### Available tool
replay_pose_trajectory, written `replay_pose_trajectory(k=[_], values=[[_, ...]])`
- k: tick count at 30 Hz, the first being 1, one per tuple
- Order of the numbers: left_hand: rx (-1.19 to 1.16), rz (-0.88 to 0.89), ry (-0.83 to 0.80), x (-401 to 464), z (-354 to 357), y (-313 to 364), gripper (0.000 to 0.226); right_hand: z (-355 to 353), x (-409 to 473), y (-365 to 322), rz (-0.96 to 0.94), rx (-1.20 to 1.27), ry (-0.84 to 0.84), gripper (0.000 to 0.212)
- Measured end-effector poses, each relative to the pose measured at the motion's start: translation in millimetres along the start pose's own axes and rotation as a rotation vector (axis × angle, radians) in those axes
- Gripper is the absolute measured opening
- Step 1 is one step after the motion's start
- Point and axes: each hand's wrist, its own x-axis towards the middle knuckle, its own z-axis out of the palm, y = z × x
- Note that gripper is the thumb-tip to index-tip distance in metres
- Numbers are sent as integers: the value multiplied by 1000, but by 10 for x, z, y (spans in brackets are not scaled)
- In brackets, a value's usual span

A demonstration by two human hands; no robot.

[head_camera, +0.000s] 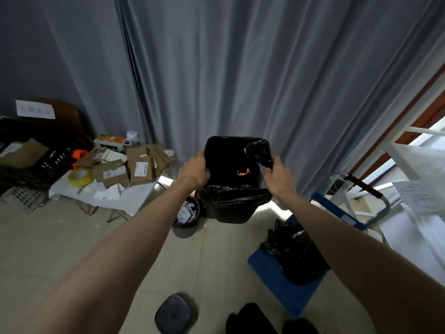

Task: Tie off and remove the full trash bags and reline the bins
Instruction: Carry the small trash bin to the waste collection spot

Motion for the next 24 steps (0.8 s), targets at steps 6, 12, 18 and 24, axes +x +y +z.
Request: replay_pose_trajectory(k=[6, 12, 18, 24], values=[[1, -88, 10, 942, 38, -369, 48, 564, 1196, -213, -61, -51, -38, 36], [-8, -203, 24, 1979, 95, -814, 51, 1291, 2337, -445, -116, 16, -170, 34], [8, -231, 16, 2668, 192, -1051, 47, 1719, 2947, -510, -84, 32, -183, 33], [126, -157, -106, 3298, 466, -1006, 50, 1924, 3255, -235, 58, 13, -138, 35]])
